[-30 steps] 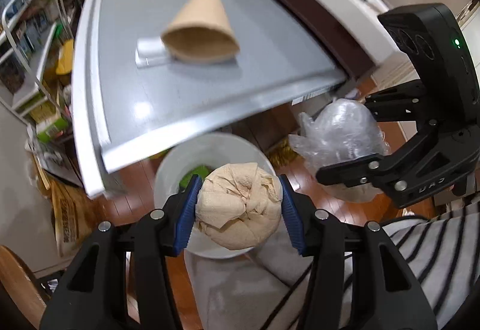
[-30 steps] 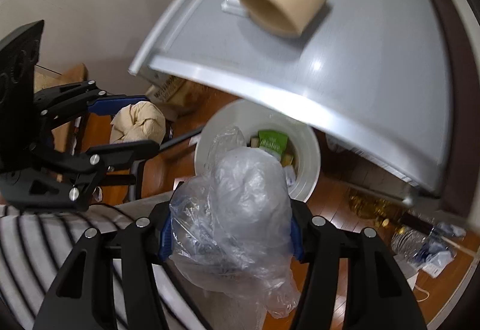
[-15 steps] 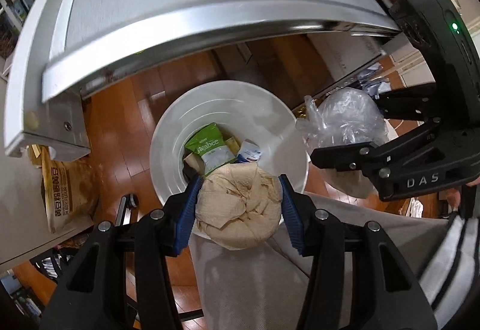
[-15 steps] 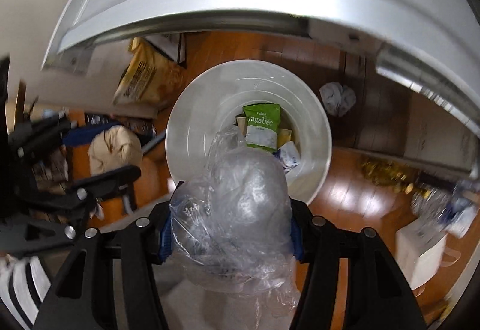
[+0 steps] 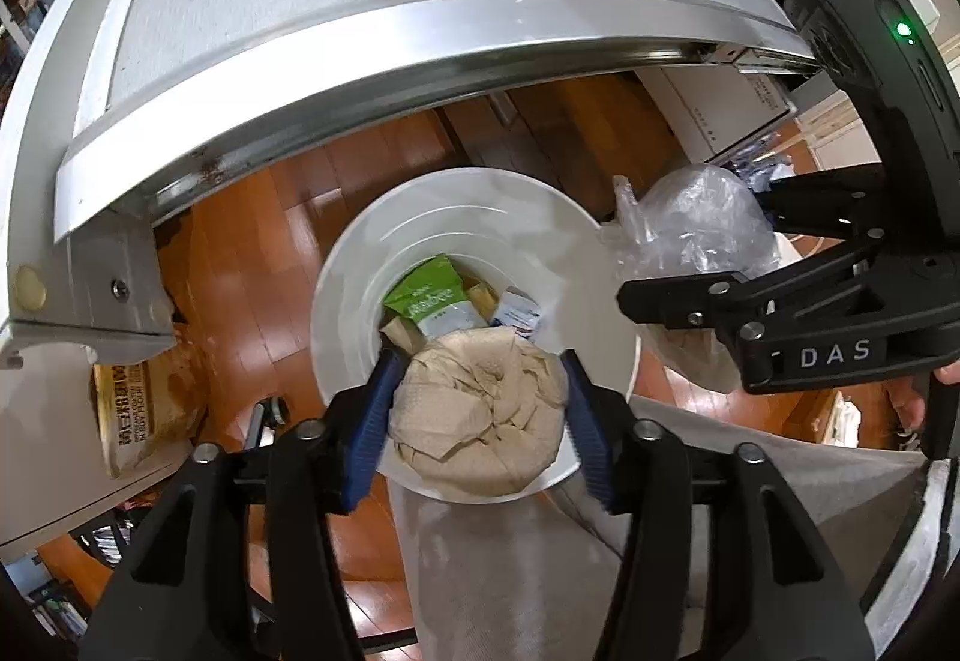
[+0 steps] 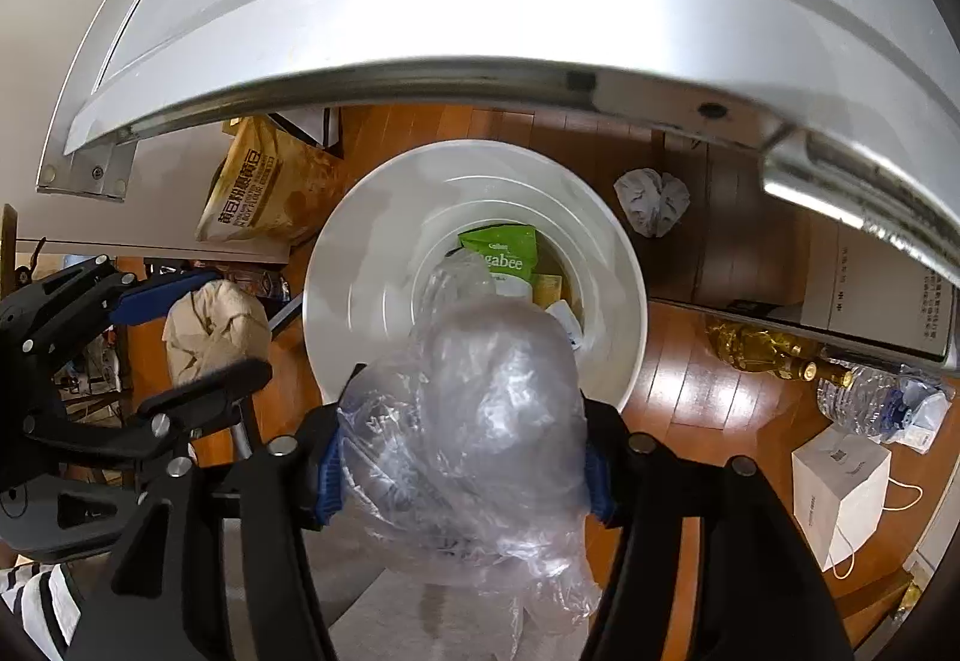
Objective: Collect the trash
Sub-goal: 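Open both tools to drop the bag and paper ball into the bin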
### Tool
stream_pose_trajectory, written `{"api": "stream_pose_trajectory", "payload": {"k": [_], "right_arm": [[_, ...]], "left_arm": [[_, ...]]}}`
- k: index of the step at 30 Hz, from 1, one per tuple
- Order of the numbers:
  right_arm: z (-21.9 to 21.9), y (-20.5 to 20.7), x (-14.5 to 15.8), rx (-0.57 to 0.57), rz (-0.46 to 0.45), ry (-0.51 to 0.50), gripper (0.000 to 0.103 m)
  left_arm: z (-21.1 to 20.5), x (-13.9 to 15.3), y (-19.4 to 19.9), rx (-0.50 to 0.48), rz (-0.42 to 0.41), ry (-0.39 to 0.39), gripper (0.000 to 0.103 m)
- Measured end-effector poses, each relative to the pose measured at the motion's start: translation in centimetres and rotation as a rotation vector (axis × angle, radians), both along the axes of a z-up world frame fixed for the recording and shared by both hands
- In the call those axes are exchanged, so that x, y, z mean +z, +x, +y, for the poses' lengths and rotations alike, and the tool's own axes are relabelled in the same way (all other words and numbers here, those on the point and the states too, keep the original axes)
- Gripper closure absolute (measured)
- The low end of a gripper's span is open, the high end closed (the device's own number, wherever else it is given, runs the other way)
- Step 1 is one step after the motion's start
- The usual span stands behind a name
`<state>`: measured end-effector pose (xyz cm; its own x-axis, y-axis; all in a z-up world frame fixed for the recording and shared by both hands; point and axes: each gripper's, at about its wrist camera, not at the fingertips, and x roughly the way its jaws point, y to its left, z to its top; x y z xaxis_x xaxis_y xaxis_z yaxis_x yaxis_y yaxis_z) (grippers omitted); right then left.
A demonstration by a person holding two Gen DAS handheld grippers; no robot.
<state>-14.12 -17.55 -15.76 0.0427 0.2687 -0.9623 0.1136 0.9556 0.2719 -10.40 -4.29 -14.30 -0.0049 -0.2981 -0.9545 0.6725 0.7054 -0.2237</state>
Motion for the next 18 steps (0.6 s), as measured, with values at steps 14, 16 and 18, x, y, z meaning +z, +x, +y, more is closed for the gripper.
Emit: {"api": "stream_pose_trajectory", "payload": {"k": [14,16,18], "right_arm": [[-2.2,-1.7,9.6,-0.074,-0.157,-0.054,0.018],[-2.3,-1.2,11.7,-0.095,-0.215,-0.074,0.01],[-2.8,0.0,13.6,-0.136,-0.277,-0.081,0.008]], "left_arm": [[3.2,4.6,-0.1,0.077,-0.063,-0.028,0.013],[3.5,6.2,-0.2,0.09,-0.104,-0.052,0.013],[3.8,8.0,-0.1,0.114,-0.153,-0.079,0.013]]}}
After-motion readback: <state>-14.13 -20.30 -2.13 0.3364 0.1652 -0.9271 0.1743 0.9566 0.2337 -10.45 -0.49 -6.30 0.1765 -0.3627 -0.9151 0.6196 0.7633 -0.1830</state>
